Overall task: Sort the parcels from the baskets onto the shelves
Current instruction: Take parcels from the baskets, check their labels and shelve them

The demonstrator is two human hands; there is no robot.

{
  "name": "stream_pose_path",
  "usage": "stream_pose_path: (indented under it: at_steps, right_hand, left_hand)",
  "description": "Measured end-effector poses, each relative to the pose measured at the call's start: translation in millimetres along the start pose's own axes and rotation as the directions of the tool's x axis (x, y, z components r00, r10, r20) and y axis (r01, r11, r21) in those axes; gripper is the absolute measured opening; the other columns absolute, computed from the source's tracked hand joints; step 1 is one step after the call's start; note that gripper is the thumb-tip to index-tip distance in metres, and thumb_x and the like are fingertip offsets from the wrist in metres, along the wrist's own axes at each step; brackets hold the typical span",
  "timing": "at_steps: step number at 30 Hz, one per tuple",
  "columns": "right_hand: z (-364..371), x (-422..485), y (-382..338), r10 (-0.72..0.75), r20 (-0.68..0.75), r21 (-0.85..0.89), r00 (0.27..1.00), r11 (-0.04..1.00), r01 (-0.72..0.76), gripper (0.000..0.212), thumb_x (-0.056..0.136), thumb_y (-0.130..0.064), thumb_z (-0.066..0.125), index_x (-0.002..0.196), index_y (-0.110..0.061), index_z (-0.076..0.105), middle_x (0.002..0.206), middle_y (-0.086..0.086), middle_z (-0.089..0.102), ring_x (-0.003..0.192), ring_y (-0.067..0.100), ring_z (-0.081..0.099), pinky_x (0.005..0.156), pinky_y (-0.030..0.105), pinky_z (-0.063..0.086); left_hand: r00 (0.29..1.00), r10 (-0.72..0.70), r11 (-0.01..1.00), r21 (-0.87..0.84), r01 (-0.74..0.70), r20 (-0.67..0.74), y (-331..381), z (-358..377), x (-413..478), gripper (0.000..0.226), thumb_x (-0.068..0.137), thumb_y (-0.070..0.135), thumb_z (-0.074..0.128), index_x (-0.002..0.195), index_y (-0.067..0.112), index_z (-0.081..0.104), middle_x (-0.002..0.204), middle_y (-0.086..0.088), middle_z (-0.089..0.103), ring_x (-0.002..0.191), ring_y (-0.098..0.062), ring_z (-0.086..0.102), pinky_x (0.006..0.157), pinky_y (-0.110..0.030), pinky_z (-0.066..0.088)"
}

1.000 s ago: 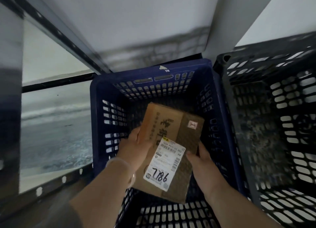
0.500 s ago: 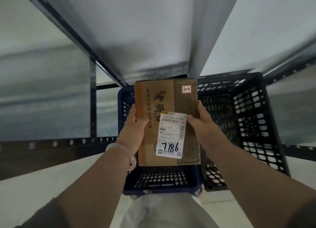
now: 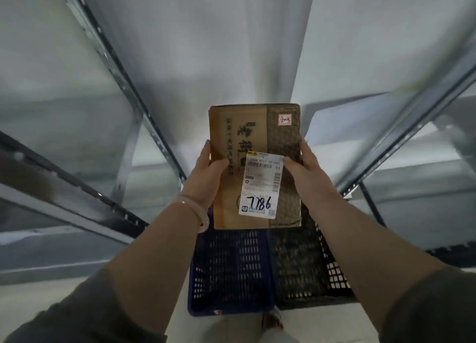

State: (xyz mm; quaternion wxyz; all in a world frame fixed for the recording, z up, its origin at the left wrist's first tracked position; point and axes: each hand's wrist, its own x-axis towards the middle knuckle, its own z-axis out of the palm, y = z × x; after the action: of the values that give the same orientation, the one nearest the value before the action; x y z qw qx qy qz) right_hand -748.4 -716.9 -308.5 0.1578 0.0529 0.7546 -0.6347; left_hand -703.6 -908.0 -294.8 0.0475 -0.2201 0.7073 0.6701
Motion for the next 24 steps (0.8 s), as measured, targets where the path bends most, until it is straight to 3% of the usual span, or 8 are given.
stream_pose_path:
  at_steps: [4, 7, 9, 11, 15, 18, 21, 24]
  right_hand:
    - [-16.9, -41.3, -56.4, -0.100, -0.084, 0.021, 0.991, 0.995, 0.102, 0.063, 0.088, -0.045, 0.055, 0.143, -0.056, 0.028, 0.134, -0.016, 0.057, 0.114, 0.011, 0.058, 0.100, 0.038, 0.046]
    - [-30.5, -76.7, -91.3, -0.160, -0.190, 0.060, 0.969, 0.983, 0.174, 0.061, 0.093, -0.040, 0.056, 0.145, -0.053, 0.028, 0.133, -0.016, 0.057, 0.105, 0.003, 0.059, 0.086, 0.028, 0.050]
    - [-40.3, -106.5, -106.4, -0.181, -0.277, 0.079, 0.944, 0.974, 0.211, 0.056, 0.096, -0.037, 0.054, 0.144, -0.053, 0.030, 0.127, -0.020, 0.059, 0.098, -0.002, 0.059, 0.073, 0.020, 0.046]
    - [-49.1, -140.2, -112.5, -0.185, -0.374, 0.084, 0.909, 0.969, 0.231, 0.054, 0.096, -0.038, 0.054, 0.141, -0.057, 0.031, 0.121, -0.024, 0.060, 0.100, -0.001, 0.059, 0.071, 0.020, 0.044]
    - [-72.4, -208.2, -106.6, -0.169, -0.560, 0.085, 0.811, 0.962, 0.259, 0.053, 0.098, -0.031, 0.052, 0.140, -0.057, 0.034, 0.102, -0.033, 0.059, 0.088, -0.008, 0.056, 0.064, 0.015, 0.044]
    - [-94.3, -267.7, -100.9, -0.136, -0.657, 0.096, 0.742, 0.960, 0.261, 0.054, 0.099, -0.029, 0.051, 0.139, -0.059, 0.029, 0.100, -0.027, 0.058, 0.082, -0.007, 0.056, 0.050, 0.007, 0.043]
    - [-122.5, -318.1, -92.3, -0.142, -0.739, 0.073, 0.658, 0.955, 0.288, 0.055, 0.098, -0.028, 0.052, 0.142, -0.056, 0.032, 0.121, -0.018, 0.063, 0.097, 0.000, 0.062, 0.063, 0.014, 0.048]
    - [-152.4, -366.2, -87.3, -0.133, -0.810, 0.074, 0.571, 0.943, 0.325, 0.054, 0.098, -0.028, 0.051, 0.140, -0.058, 0.034, 0.123, -0.018, 0.063, 0.105, 0.008, 0.063, 0.081, 0.030, 0.051]
  left_hand:
    - [0.990, 0.122, 0.992, 0.018, -0.124, 0.069, 64.6, -2.6, -34.7, 0.044, 0.100, 0.022, 0.042, 0.128, 0.056, 0.047, 0.113, 0.016, 0.065, 0.103, -0.007, 0.057, 0.090, -0.046, 0.047]
    - [0.970, 0.193, 0.980, 0.013, -0.197, 0.146, 107.3, -4.1, -65.3, 0.039, 0.100, 0.028, 0.045, 0.112, 0.066, 0.049, 0.102, 0.029, 0.060, 0.096, 0.003, 0.051, 0.104, -0.048, 0.040]
    - [0.946, 0.236, 0.968, 0.035, -0.250, 0.222, 130.5, -1.3, -86.8, 0.045, 0.100, 0.030, 0.045, 0.096, 0.075, 0.049, 0.090, 0.036, 0.060, 0.093, 0.006, 0.048, 0.103, -0.046, 0.039]
    - [0.914, 0.265, 0.954, 0.056, -0.295, 0.308, 146.8, 6.0, -109.0, 0.049, 0.101, 0.028, 0.042, 0.080, 0.071, 0.050, 0.076, 0.039, 0.062, 0.087, 0.008, 0.049, 0.093, -0.040, 0.037]
    - [0.812, 0.300, 0.927, 0.046, -0.371, 0.501, 157.5, 33.2, -149.7, 0.034, 0.103, 0.032, 0.040, 0.093, 0.063, 0.048, 0.087, 0.035, 0.060, 0.088, 0.007, 0.049, 0.093, -0.042, 0.041]
    - [0.710, 0.304, 0.916, 0.009, -0.401, 0.636, 154.5, 66.0, -182.6, 0.032, 0.103, 0.028, 0.039, 0.097, 0.057, 0.053, 0.075, 0.033, 0.066, 0.089, 0.004, 0.054, 0.076, -0.034, 0.044]
    - [0.601, 0.312, 0.901, -0.028, -0.434, 0.736, 154.5, 101.5, -223.5, 0.030, 0.104, 0.031, 0.039, 0.104, 0.057, 0.053, 0.084, 0.029, 0.068, 0.093, 0.002, 0.057, 0.080, -0.036, 0.046]
    - [0.490, 0.327, 0.875, -0.063, -0.480, 0.808, 160.8, 140.3, -262.1, 0.034, 0.103, 0.030, 0.041, 0.101, 0.062, 0.052, 0.103, 0.024, 0.067, 0.095, 0.002, 0.058, 0.090, -0.041, 0.044]
